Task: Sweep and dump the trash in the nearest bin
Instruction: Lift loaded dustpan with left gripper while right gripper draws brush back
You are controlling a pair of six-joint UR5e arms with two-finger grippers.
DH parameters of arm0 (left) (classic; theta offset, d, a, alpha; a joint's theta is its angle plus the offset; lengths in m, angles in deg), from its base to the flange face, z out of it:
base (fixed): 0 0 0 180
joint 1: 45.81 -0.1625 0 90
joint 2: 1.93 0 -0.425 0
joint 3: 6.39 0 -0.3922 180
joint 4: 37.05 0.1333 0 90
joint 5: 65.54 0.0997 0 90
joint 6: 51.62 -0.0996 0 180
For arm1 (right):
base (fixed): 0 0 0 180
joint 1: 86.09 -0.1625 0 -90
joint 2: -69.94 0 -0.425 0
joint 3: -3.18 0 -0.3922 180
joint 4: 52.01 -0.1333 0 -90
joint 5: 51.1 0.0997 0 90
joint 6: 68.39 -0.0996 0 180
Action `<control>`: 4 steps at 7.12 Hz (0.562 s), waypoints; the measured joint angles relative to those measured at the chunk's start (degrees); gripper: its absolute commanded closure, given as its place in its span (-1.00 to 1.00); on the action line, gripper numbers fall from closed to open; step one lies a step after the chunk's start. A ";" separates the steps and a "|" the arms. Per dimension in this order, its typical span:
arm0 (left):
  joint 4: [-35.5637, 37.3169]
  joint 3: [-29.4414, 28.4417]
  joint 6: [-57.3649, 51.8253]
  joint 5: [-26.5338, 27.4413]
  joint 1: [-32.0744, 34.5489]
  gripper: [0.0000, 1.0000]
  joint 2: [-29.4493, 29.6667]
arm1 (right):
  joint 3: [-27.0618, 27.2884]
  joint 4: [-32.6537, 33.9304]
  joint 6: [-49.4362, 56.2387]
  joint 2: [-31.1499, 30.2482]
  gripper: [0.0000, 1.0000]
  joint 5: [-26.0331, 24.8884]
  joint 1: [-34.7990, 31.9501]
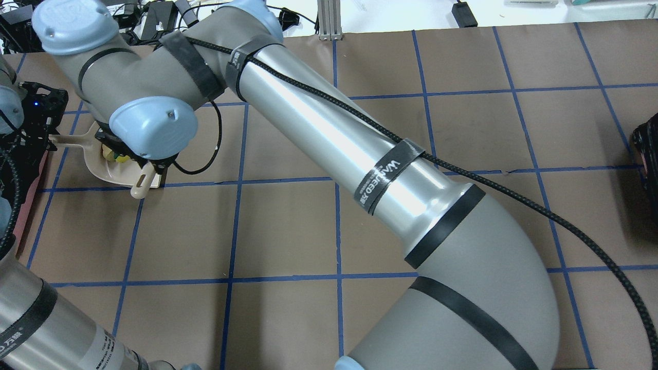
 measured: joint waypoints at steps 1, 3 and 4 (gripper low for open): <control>-1.51 -0.19 0.53 -2.24 -0.89 1.00 -0.41 | 3.29 -1.58 1.97 -2.04 1.00 -2.15 1.81; -4.96 -0.93 1.92 -5.16 -3.72 1.00 -2.29 | 12.55 -2.11 5.65 -6.84 1.00 -4.52 5.54; -6.89 -1.71 2.15 -6.18 -5.13 1.00 -3.59 | 18.64 -2.00 8.69 -10.31 1.00 -5.33 7.19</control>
